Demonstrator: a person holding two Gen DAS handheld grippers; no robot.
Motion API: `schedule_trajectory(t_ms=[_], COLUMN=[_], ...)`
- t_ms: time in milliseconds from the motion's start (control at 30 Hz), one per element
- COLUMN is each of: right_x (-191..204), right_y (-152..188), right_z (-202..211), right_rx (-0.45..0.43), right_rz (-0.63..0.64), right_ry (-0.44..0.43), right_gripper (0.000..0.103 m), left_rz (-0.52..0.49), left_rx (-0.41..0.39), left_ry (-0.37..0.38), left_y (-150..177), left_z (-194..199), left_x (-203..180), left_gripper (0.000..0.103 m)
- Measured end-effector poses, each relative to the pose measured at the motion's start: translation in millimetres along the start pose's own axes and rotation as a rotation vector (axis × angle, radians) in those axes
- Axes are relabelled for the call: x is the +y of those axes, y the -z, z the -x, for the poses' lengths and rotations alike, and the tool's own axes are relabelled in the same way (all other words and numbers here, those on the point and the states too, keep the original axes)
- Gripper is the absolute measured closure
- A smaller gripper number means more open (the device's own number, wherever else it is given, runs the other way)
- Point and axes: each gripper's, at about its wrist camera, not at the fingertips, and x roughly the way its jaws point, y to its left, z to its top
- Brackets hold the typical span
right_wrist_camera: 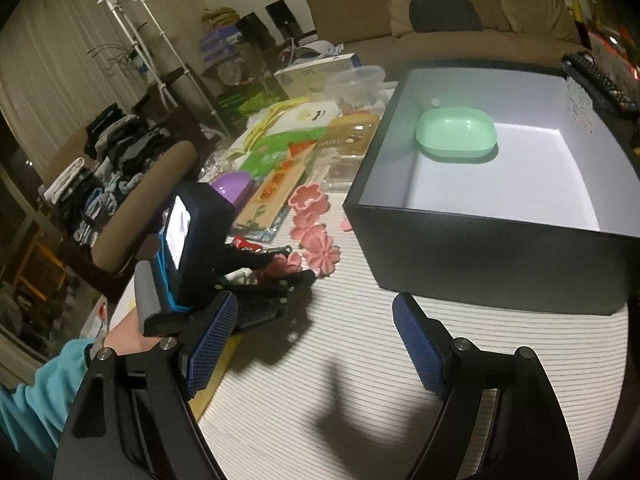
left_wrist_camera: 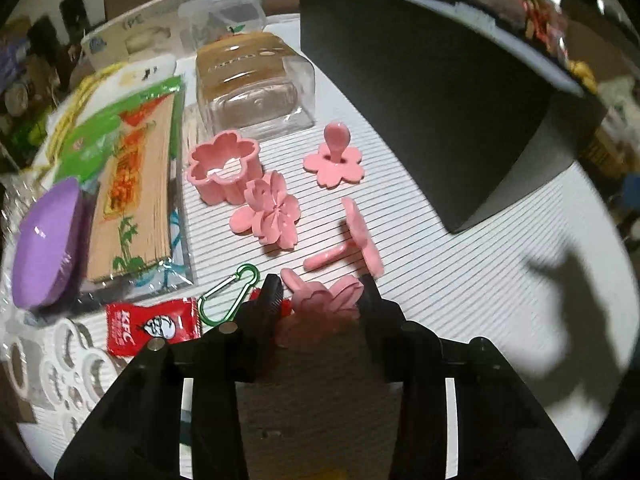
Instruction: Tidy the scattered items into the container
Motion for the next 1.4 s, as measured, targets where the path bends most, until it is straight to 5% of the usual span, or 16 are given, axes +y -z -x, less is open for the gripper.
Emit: schedule_trajectory(t_ms=[133, 300, 533, 900, 933, 1033, 1133, 1200, 1400], right_x=[7.6, 25.9, 44.2, 58.0, 57.7, 55.7, 49.3, 45.5, 35.0], right_y=[2.6, 1.8, 5.1, 8.9, 8.0, 3.6, 0.5, 0.6, 7.7], right_z=[-19.5, -55.9, -113.1, -150.5, -151.1, -159.2, -161.5, -158.4, -129.0], right_rx=[0.034, 0.044, -0.077, -0.08, -0.074, -0.026, -0.009, -0.002, -0.004], right_rz=[-0.005, 0.037, 0.167, 0.357, 0.335, 0.283, 0.251, 0.241, 0.239], right_ry=[-0.041, -0.087, 0.101, 0.266, 0.266, 0.313, 0.327, 0.318, 0.271], right_gripper=[0.02, 0.021, 0.021, 0.023, 0.025, 0.056, 0.067, 0.088, 0.094], left_rz=[0.083, 0.201, 0.323, 0.312, 0.313, 0.31, 0.307, 0.304, 0.298], left_rx=[-0.028, -0.205, -0.249, -0.252, -0.253, -0.255, -0.248, -0.246, -0.239], left_ry=[0.061, 0.061, 0.072, 0.096, 0.099, 0.102, 0.103, 0.104, 0.142], left_y=[-8.9, -22.0, -30.6, -26.6, -27.3, -28.4, -28.9, -29.7, -34.1], left_z=[38.7, 107.4, 120.1, 122.4, 122.6, 122.1, 119.9, 118.9, 114.0], left_x=[21.9, 70.1, 119.6, 110.3, 110.1, 107.4, 105.5, 104.4, 99.1], left_gripper=[0.066, 0.066, 0.066, 0.066, 0.066, 0.066, 0.066, 0.066, 0.066])
